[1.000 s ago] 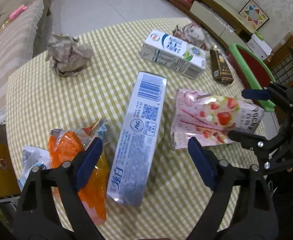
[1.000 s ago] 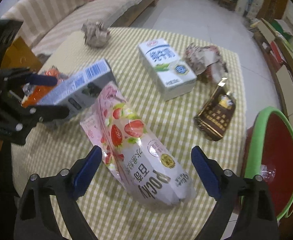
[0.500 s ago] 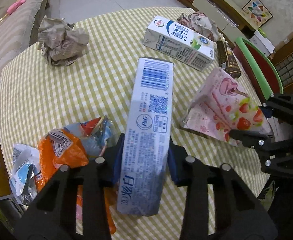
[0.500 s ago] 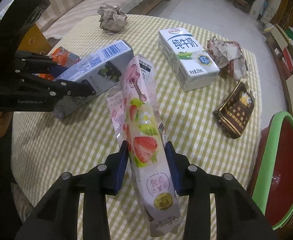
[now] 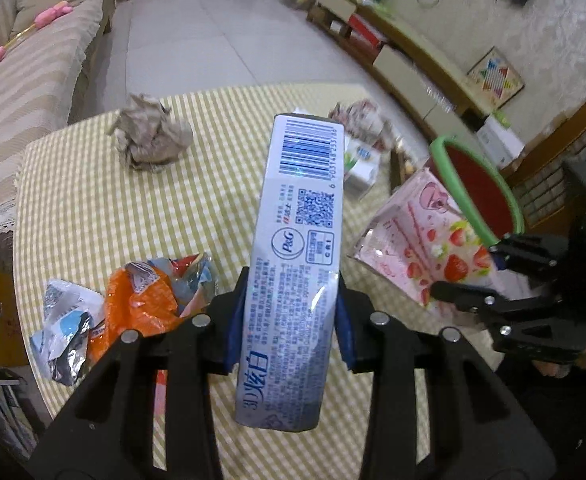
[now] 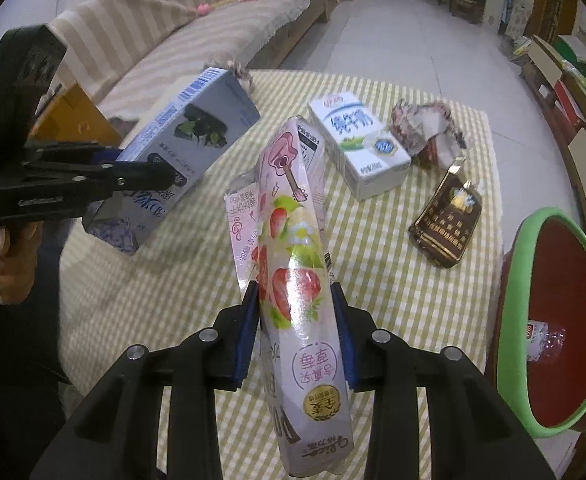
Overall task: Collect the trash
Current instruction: 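Carry the toothpaste box and snack bag over the bucket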
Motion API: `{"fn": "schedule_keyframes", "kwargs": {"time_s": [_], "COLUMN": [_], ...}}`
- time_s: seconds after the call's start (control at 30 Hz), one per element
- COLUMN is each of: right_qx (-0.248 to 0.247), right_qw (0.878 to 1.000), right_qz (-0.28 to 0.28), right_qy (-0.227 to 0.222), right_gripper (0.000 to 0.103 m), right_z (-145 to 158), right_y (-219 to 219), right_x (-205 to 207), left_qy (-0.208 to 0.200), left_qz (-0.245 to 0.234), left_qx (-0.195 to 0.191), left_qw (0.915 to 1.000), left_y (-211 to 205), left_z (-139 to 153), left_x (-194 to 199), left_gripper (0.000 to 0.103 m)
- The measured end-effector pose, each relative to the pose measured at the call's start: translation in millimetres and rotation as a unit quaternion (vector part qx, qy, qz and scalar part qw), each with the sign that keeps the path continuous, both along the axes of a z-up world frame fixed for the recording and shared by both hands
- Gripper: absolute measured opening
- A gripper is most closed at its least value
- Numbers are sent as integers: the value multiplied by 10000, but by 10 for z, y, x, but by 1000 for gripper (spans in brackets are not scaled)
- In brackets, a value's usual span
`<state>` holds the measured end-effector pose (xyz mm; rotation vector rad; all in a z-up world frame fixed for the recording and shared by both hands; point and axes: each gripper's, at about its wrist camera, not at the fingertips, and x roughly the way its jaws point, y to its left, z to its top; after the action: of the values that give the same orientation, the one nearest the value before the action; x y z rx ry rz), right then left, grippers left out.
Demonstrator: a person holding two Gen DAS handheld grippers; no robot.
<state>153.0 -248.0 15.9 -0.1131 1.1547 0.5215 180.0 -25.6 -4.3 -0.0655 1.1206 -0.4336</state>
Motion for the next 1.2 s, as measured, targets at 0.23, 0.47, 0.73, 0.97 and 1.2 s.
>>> {"fn": "schedule_keyframes", "kwargs": {"time_s": [0.23,0.47,0.73,0.97,1.2], "right_qx": [192,332,416,412,383], "right_qw": [9994,9980,9931,9808,9626], "right_qz": [-138,-395,-978,-1777,-2575], "right_qy": [-254,-376,-494,-689,-751], "right_gripper": [34,34,34,34,34], "right_z": [209,388,535,708,798], "right_y": [-120,-253,-644,-1315,-2053], "right_x": [-89,-90,-77,-53,0], "left_qy": [-257,-409,-366,-377,-295], "left_qz": [345,383,157,-151,-436], "left_qx": [-499,-410,-452,-618,-939], "left_qw": [9978,9976,9982,9973,9942], "left_y": [161,-22,-449,-955,-1501], "left_z": [365,553,509,546,573], "left_x": [-130,-170,-83,52,226], "left_gripper": [36,36,36,36,36]}}
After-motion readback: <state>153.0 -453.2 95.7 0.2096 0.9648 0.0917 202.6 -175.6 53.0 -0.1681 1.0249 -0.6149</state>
